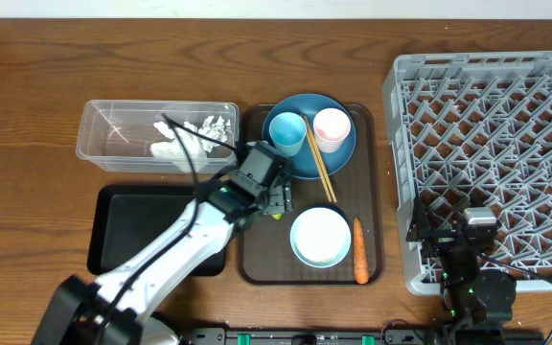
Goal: Sort waste into correct bins and load items into the dishwasher rack
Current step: 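Reach the left gripper back and grasp the foil snack wrapper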
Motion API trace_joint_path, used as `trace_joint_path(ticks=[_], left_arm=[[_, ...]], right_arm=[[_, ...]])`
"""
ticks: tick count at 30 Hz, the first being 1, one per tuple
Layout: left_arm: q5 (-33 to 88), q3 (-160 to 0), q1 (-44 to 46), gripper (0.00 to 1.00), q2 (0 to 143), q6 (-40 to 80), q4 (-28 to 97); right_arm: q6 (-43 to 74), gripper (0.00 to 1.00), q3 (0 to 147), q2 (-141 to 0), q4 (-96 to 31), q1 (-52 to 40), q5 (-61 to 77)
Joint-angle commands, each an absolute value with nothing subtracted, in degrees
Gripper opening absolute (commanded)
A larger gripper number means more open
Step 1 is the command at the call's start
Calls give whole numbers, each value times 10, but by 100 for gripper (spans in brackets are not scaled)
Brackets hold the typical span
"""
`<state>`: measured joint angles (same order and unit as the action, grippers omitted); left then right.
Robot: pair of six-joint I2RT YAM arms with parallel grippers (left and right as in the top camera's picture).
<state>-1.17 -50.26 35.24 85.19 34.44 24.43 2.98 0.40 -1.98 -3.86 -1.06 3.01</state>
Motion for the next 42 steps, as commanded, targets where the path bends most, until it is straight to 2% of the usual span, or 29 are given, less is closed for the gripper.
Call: trace_joint_path(ticks=[1, 7, 13, 18, 25, 30, 32, 34, 42], left_arm=[[-42, -499, 354, 80, 880, 367, 236], [-46, -499, 354, 79, 933, 372, 205], [-46, -499, 354, 61, 970, 372, 183], [-46, -499, 354, 41, 980, 371, 183], [-48, -499, 354, 35, 949, 358, 183], [-68, -499, 354, 38, 899, 357, 203], [-70, -499, 354, 47, 878, 357, 207], [-70, -499, 354, 51, 869, 357, 206], [-75, -499, 354, 53, 908, 373, 199]], right_arm=[[27, 99, 3, -20, -41, -10, 30], [27, 98, 3, -20, -41, -10, 30], [27, 99, 3, -20, -41, -10, 30], [27, 99, 3, -20, -41, -10, 30], [27, 99, 3, -20, -41, -10, 30], [27, 99, 3, -20, -41, -10, 30], [27, 99, 3, -20, -41, -10, 30], [27, 99, 3, -20, -41, -10, 30], [27, 99, 3, -20, -41, -10, 30]])
